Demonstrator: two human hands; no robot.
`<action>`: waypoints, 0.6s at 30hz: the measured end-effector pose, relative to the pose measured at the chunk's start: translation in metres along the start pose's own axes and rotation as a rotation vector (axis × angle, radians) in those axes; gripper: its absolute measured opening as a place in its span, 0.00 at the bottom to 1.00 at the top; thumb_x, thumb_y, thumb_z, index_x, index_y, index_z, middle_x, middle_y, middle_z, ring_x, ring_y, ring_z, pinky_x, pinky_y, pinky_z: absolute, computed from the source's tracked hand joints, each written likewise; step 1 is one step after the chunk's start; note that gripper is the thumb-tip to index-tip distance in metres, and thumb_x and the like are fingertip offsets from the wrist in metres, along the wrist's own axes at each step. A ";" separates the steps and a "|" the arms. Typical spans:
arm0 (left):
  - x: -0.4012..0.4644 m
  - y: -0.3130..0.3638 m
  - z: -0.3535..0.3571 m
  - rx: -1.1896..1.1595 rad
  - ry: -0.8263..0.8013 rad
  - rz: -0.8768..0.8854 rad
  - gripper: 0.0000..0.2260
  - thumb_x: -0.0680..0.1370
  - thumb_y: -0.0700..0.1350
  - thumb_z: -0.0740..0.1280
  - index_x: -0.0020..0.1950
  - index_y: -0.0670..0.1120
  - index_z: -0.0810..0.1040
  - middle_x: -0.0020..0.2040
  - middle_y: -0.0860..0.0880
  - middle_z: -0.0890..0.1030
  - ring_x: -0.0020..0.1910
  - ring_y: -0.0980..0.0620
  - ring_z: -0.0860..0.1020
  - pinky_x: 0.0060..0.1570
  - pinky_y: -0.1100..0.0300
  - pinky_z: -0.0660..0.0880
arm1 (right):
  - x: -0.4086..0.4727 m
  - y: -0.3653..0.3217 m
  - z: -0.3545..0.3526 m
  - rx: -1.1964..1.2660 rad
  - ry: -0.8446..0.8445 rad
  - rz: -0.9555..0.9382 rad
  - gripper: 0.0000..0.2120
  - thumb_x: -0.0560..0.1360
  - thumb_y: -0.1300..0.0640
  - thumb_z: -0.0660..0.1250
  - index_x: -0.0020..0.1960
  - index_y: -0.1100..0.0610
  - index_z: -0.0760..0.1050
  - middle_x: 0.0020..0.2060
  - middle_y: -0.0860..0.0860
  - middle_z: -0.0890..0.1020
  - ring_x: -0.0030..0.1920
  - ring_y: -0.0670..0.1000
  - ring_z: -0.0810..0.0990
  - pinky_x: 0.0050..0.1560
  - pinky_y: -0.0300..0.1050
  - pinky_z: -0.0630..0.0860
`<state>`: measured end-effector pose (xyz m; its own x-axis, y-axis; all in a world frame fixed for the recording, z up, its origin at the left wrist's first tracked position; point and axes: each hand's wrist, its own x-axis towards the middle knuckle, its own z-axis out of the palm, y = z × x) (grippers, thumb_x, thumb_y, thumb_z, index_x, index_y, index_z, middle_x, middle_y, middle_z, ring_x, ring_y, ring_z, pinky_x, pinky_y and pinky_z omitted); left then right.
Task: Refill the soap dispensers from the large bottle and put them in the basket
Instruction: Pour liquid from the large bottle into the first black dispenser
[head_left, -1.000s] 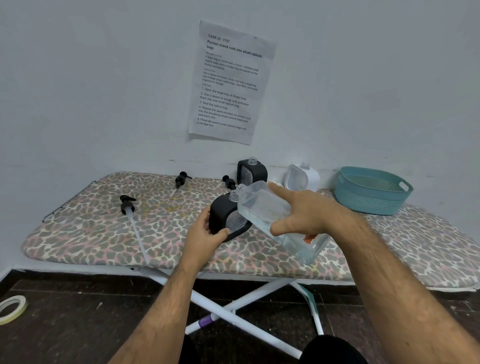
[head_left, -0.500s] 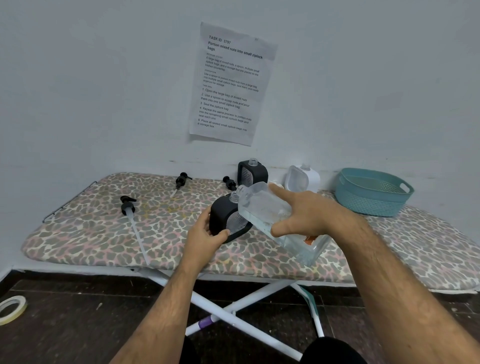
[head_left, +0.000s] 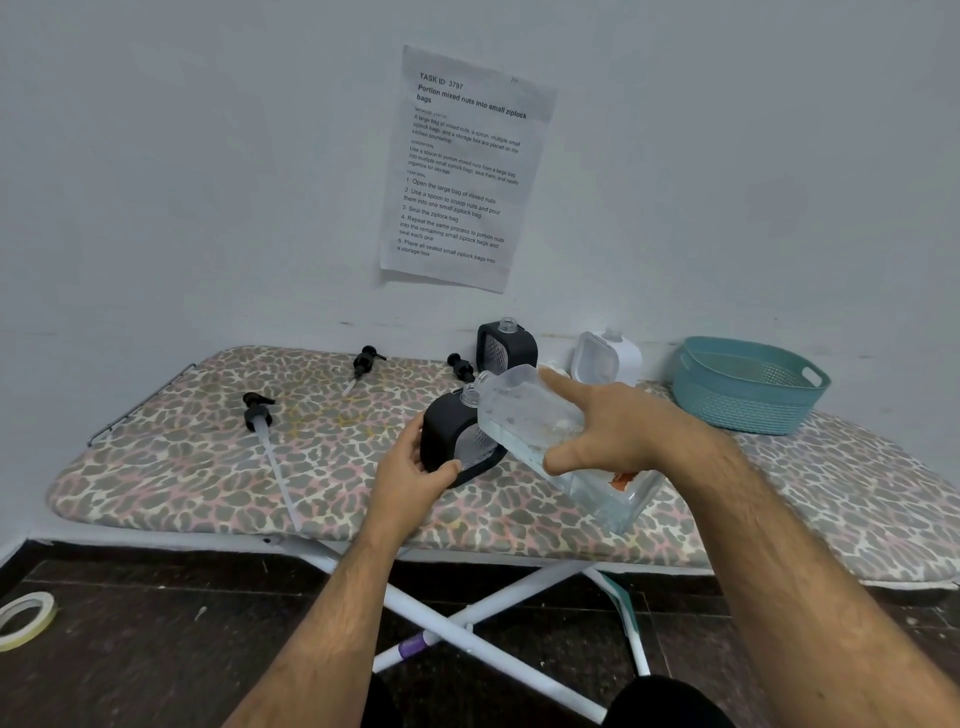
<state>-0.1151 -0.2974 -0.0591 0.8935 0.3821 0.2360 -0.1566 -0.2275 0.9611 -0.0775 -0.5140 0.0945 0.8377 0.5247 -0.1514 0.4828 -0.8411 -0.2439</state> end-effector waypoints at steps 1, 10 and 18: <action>0.000 0.000 0.000 0.001 0.001 0.002 0.28 0.74 0.34 0.72 0.66 0.59 0.68 0.55 0.64 0.76 0.50 0.74 0.77 0.47 0.76 0.73 | 0.000 0.000 0.000 0.000 0.001 -0.001 0.47 0.70 0.42 0.69 0.79 0.37 0.45 0.36 0.46 0.78 0.37 0.49 0.84 0.50 0.49 0.82; 0.001 -0.002 0.000 0.008 -0.004 0.001 0.28 0.74 0.35 0.72 0.66 0.61 0.68 0.56 0.64 0.77 0.53 0.69 0.77 0.51 0.72 0.74 | 0.004 0.003 0.001 0.035 -0.015 0.007 0.47 0.68 0.42 0.70 0.79 0.36 0.45 0.41 0.49 0.81 0.36 0.51 0.85 0.46 0.49 0.84; 0.002 -0.002 0.000 0.018 -0.001 -0.006 0.29 0.74 0.36 0.73 0.66 0.60 0.67 0.56 0.64 0.76 0.55 0.66 0.76 0.53 0.70 0.73 | 0.004 0.002 0.000 0.003 -0.014 -0.003 0.47 0.69 0.42 0.69 0.79 0.37 0.45 0.43 0.48 0.80 0.36 0.49 0.84 0.47 0.49 0.84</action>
<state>-0.1134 -0.2962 -0.0606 0.8945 0.3830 0.2305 -0.1441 -0.2410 0.9598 -0.0732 -0.5140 0.0932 0.8325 0.5292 -0.1639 0.4847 -0.8391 -0.2471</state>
